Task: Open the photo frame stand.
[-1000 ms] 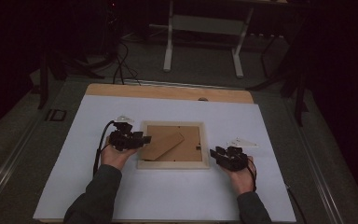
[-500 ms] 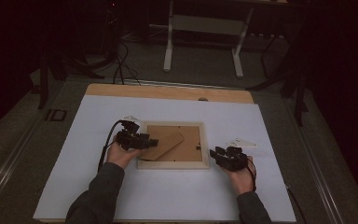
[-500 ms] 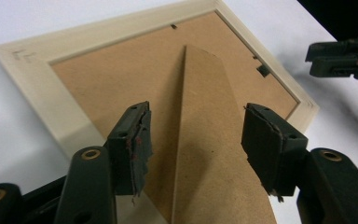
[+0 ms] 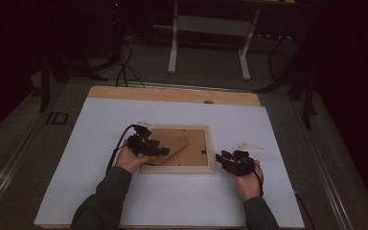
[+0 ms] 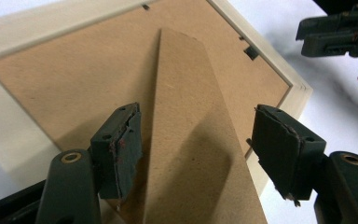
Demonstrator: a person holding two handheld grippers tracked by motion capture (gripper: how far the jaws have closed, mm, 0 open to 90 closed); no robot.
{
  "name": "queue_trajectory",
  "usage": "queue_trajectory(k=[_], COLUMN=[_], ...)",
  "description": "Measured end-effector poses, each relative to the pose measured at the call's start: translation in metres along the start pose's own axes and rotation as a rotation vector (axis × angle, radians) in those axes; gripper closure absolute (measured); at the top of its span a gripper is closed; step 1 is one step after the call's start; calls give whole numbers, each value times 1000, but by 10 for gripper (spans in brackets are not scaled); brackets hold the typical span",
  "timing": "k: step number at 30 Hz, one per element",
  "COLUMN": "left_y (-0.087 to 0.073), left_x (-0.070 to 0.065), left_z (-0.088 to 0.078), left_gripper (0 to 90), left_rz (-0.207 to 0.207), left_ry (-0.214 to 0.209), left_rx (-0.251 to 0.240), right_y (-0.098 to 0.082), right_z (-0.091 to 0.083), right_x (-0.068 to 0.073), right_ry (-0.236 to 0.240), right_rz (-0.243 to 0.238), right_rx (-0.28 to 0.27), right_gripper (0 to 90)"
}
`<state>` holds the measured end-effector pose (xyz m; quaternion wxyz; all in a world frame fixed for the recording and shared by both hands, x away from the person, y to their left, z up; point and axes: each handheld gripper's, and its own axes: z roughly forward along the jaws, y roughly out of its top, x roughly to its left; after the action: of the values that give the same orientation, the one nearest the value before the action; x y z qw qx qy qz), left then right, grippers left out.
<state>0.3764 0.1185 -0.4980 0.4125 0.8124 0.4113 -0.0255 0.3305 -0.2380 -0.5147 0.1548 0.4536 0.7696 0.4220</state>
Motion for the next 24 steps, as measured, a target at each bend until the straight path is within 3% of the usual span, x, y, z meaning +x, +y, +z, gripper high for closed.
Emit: queue_trajectory(k=[16,24], left_y=[-1,0], left_x=[-3,-6], left_z=[16,20], left_gripper=[335,380], left_rz=[23,57], left_ry=[13,24], left_rx=[92,125], right_y=[-1,-1], right_z=[2,2], right_x=[1,0], right_ry=[10,10], right_rz=[-4,3], right_rx=[6,9], right_gripper=[622,611])
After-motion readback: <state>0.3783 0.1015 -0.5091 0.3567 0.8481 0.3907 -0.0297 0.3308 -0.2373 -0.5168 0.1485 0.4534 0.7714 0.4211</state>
